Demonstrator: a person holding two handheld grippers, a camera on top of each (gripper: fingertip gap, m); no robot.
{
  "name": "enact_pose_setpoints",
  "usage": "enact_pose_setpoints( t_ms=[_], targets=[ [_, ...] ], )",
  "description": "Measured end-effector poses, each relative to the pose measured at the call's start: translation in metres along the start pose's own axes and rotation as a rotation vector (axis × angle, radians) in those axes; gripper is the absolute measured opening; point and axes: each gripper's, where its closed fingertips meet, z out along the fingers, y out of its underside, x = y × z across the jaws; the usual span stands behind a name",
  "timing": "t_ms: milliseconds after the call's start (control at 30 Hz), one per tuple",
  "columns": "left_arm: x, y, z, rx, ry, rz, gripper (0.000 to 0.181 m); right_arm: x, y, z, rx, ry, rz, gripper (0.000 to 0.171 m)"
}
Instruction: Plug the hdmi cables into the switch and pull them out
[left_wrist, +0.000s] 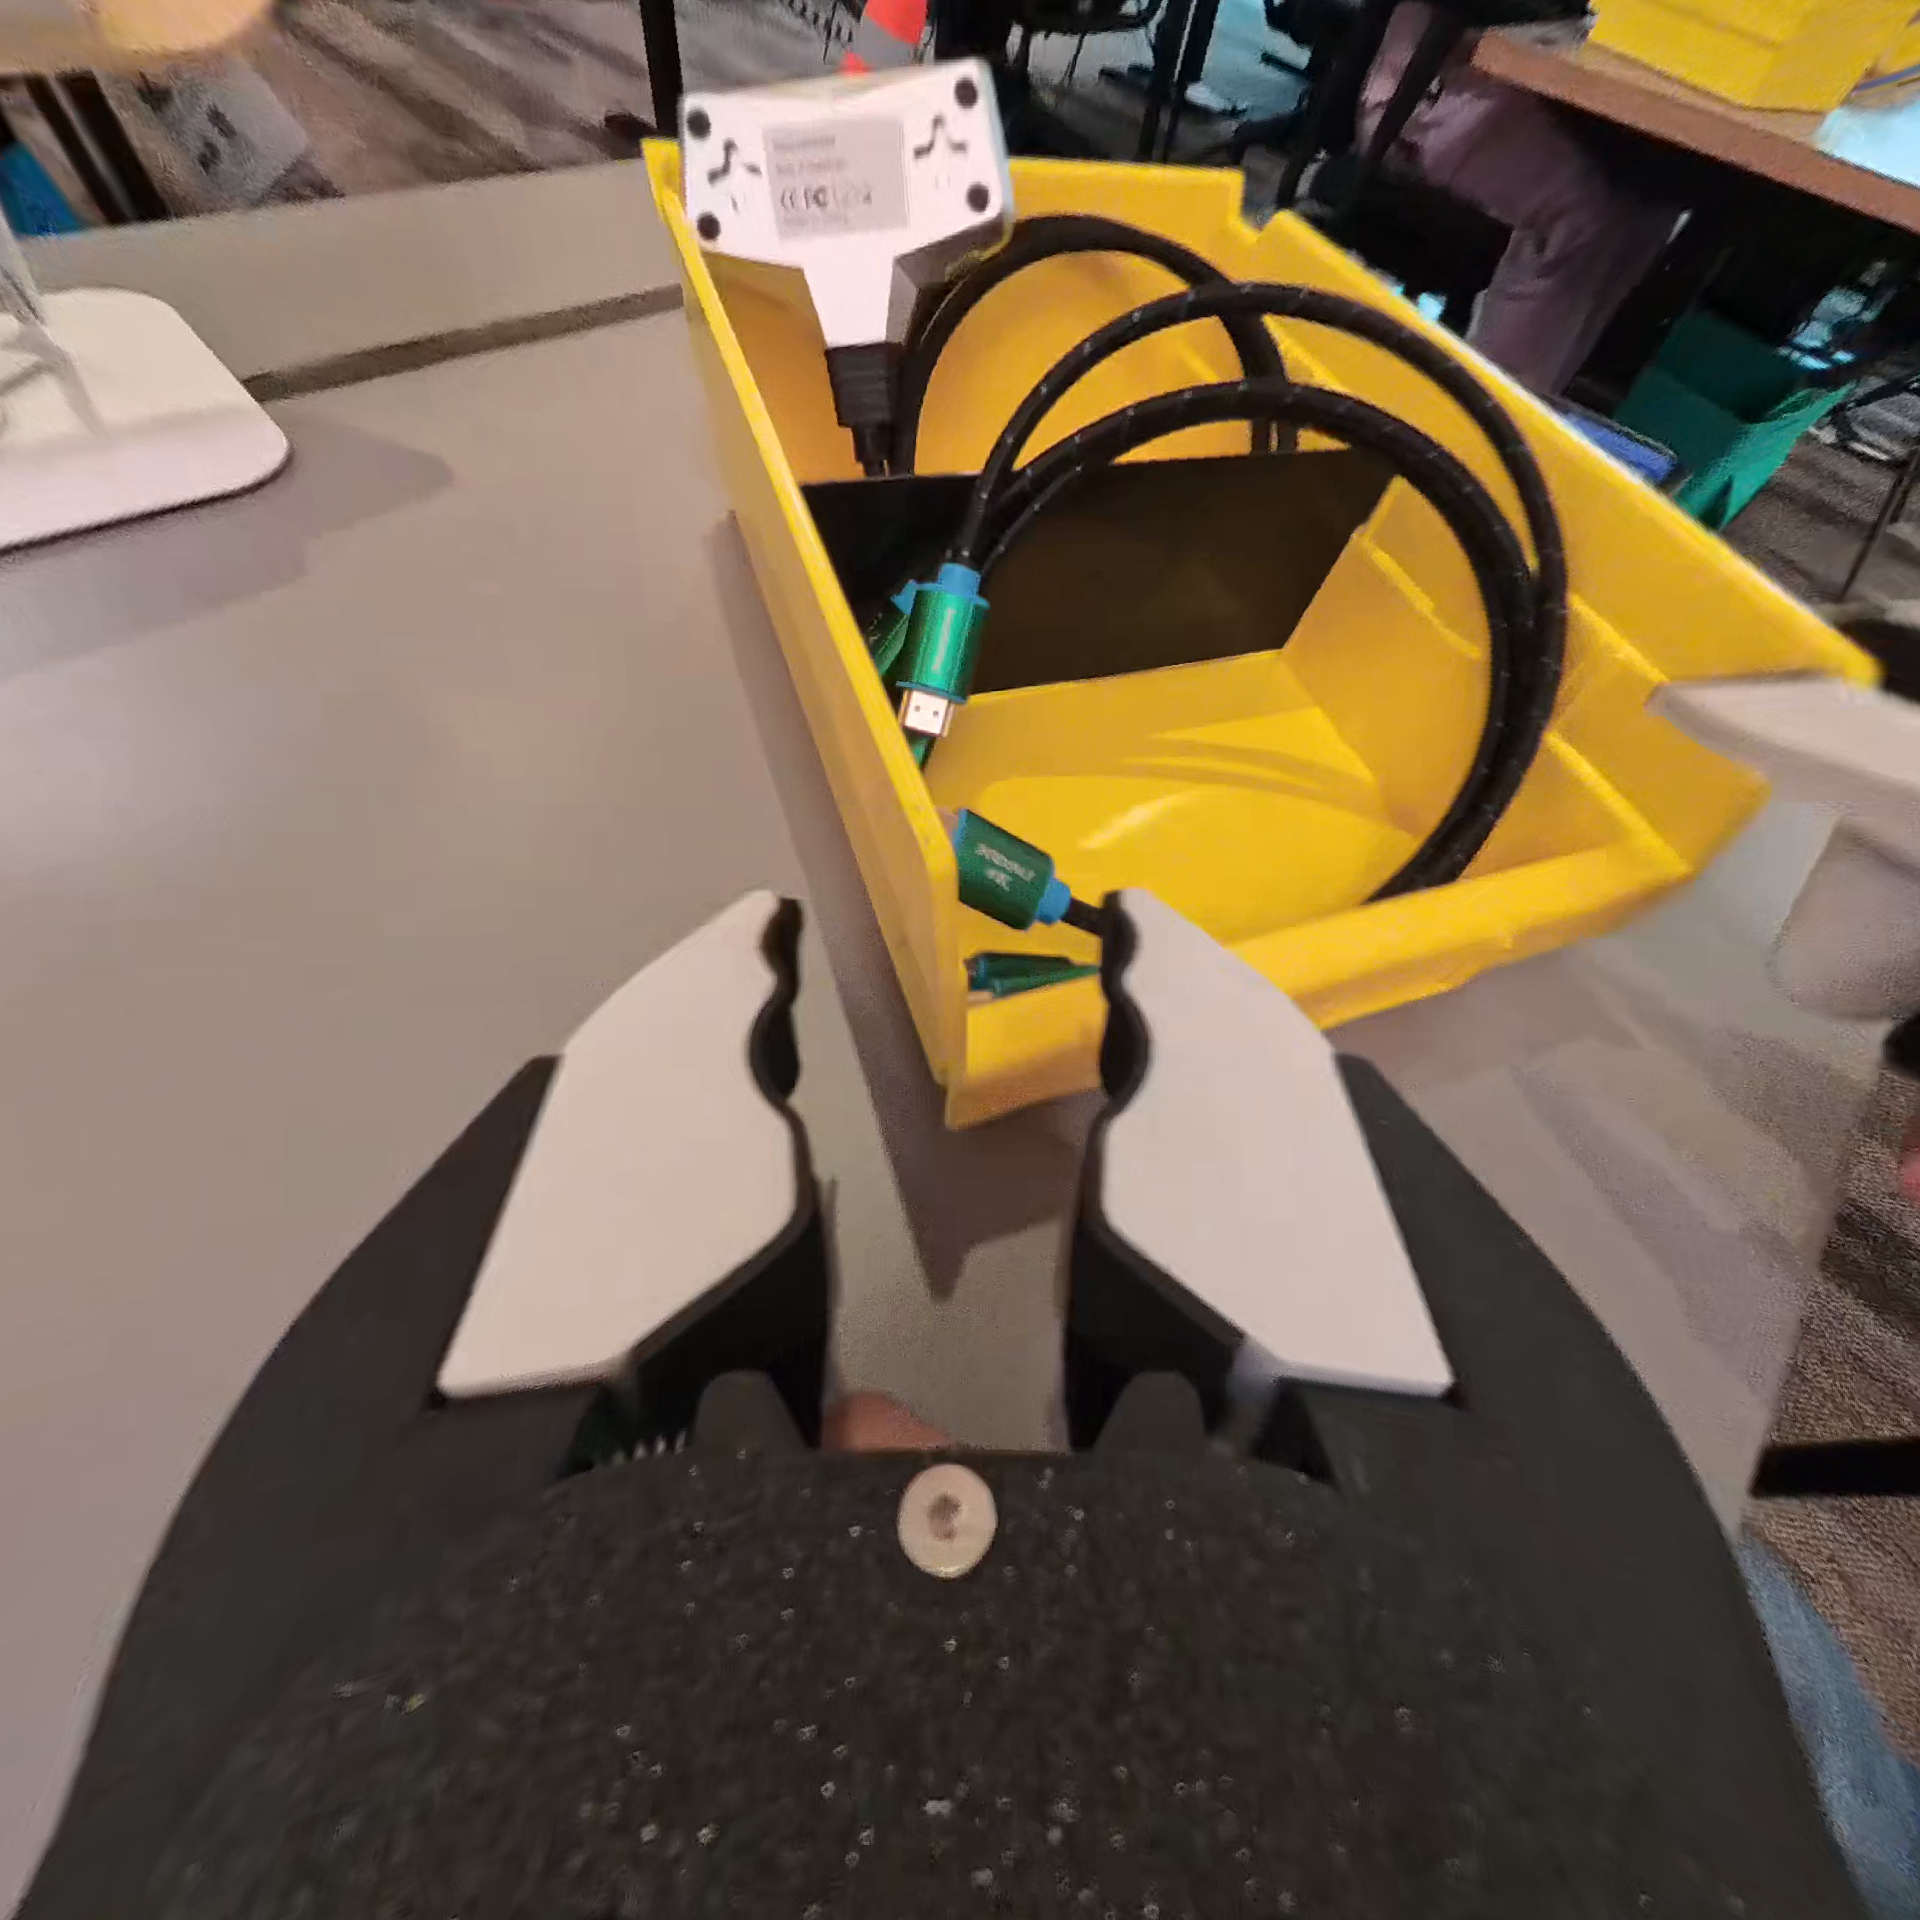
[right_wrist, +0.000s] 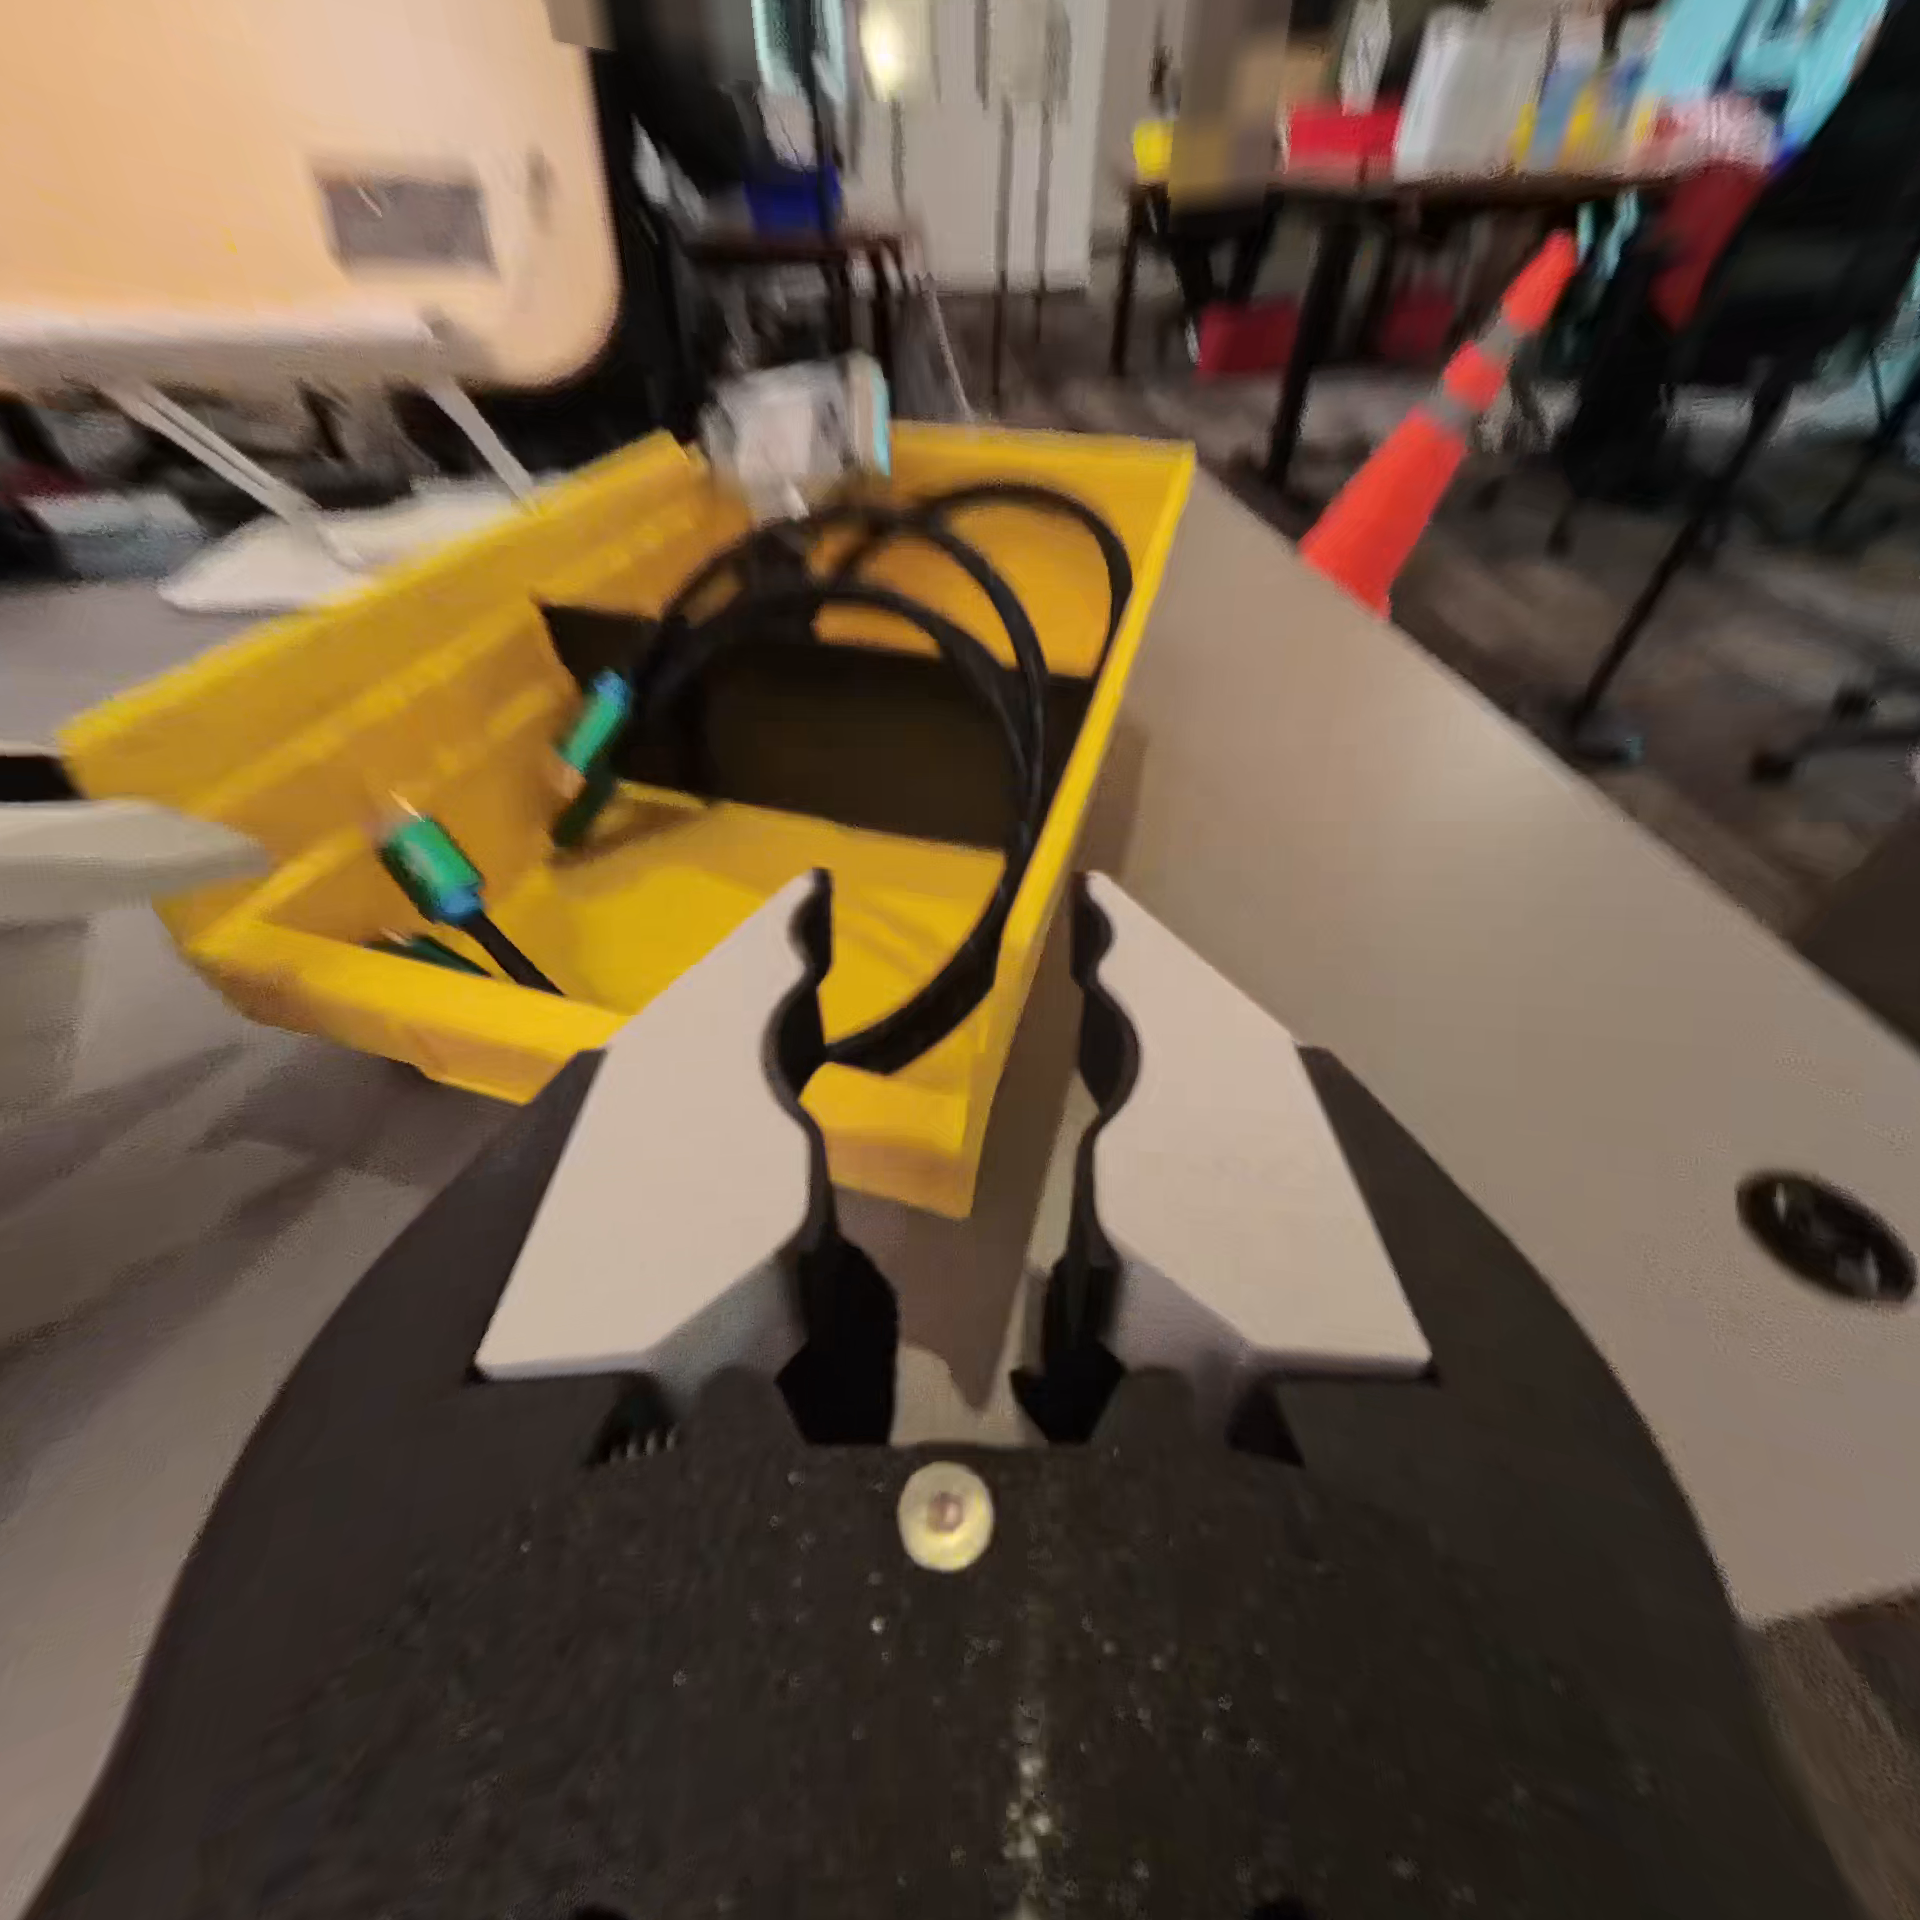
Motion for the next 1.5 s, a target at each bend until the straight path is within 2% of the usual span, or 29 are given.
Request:
enact_pose_setpoints(
  t_ms=[33, 100, 200, 267, 400, 500, 667, 733, 833, 900, 933, 1033, 1100, 1167, 1267, 1300, 1367, 1433, 1500],
  targets=[
    [0.000, -0.001, 0.007, 0.001, -0.001, -0.017, 0.042, 0.004, 0.015, 0.006, -0.079, 0.044, 0.009, 0.031],
    [-0.001, 0.000, 0.017, -0.020, -0.013, -0.033, 0.029, 0.015, 0.031, 0.015, -0.158, 0.138, 0.066, 0.024],
    [-0.011, 0.004, 0.022, -0.049, -0.104, 0.026, 0.010, 0.012, 0.031, 0.025, -0.160, 0.118, 0.158, 0.012],
    [-0.019, 0.001, 0.015, -0.047, -0.218, 0.101, 0.004, 0.007, 0.030, 0.026, -0.181, 0.118, 0.155, 0.004],
    [-0.035, -0.007, -0.024, 0.071, -0.323, 0.104, 0.003, -0.018, 0.021, 0.026, -0.164, 0.110, 0.042, 0.000],
    [-0.066, -0.004, -0.063, 0.118, -0.410, 0.082, 0.003, -0.061, 0.003, 0.032, -0.100, 0.021, 0.012, 0.001],
    [-0.132, 0.025, -0.120, 0.093, -0.556, 0.009, 0.004, -0.155, 0.005, 0.055, -0.125, -0.169, -0.095, 0.001],
    [-0.154, 0.042, -0.132, 0.063, -0.605, -0.032, 0.004, -0.185, 0.014, 0.065, -0.152, -0.200, -0.130, 0.001],
    [-0.171, 0.051, -0.139, 0.054, -0.612, -0.090, 0.006, -0.209, 0.018, 0.076, -0.170, -0.235, -0.069, 0.000],
    [-0.168, 0.052, -0.137, 0.016, -0.574, -0.071, 0.009, -0.211, 0.018, 0.078, -0.173, -0.236, -0.059, 0.000],
    [-0.163, 0.052, -0.137, 0.005, -0.522, -0.070, 0.017, -0.210, 0.018, 0.078, -0.174, -0.243, -0.063, 0.001],
    [-0.160, 0.032, -0.168, 0.130, -0.478, -0.090, 0.035, -0.204, 0.013, 0.067, -0.157, -0.305, -0.092, 0.014],
    [-0.180, 0.018, -0.217, 0.258, -0.583, -0.094, 0.034, -0.198, 0.010, 0.053, -0.133, -0.375, -0.119, 0.032],
    [-0.216, 0.023, -0.275, 0.301, -0.735, -0.088, 0.034, -0.184, 0.006, 0.038, -0.106, -0.415, -0.127, 0.036],
    [-0.283, 0.070, -0.357, 0.243, -0.891, -0.109, 0.045, -0.164, -0.002, 0.015, -0.053, -0.466, -0.084, 0.044],
    [-0.297, 0.088, -0.373, 0.214, -0.870, -0.126, 0.033, -0.163, -0.009, 0.007, -0.026, -0.501, -0.040, 0.046],
    [-0.315, 0.114, -0.379, 0.145, -0.737, -0.236, 0.027, -0.169, -0.017, -0.003, 0.007, -0.530, -0.016, 0.046],
    [-0.326, 0.118, -0.371, 0.183, -0.626, -0.323, 0.030, -0.191, -0.018, -0.014, 0.040, -0.560, -0.089, 0.046],
    [-0.345, 0.121, -0.358, 0.211, -0.620, -0.367, 0.033, -0.224, -0.013, -0.031, 0.077, -0.621, -0.188, 0.046]
  ],
)
